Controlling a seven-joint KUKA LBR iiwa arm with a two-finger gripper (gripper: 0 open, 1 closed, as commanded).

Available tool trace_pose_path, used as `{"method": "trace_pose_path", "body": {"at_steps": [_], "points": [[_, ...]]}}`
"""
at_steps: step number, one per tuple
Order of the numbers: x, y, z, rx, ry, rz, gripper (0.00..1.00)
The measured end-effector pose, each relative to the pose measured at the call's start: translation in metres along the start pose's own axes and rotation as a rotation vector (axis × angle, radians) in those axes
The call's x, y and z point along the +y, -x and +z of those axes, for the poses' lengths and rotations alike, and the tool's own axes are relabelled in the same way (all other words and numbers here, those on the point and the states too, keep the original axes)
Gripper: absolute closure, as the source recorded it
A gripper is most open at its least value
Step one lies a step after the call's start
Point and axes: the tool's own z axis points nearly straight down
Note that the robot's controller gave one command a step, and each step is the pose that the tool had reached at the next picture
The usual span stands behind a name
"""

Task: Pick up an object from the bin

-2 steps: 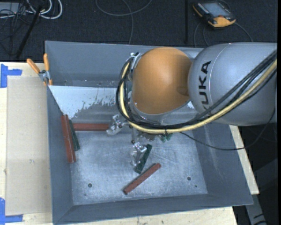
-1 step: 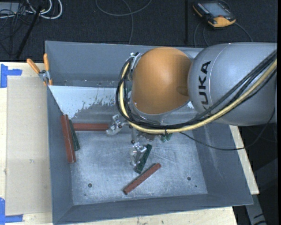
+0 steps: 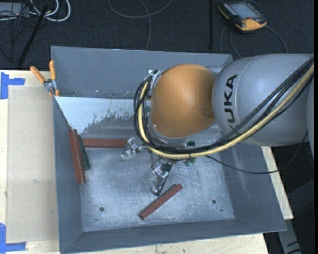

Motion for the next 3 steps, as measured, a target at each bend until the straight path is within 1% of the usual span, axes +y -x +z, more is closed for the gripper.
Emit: {"method": "trace_pose_path", "body": {"at_steps": [1,2,3], "points": [[-0.008,-0.019,0.047,0.005,0.003,-0.277,0.0],[-0.015,-0.057,0.068,0.007,0.005,-0.415,0.0],[-0.016,-0.066,0.108,0.0,0.002,-0.514,1.0]]}}
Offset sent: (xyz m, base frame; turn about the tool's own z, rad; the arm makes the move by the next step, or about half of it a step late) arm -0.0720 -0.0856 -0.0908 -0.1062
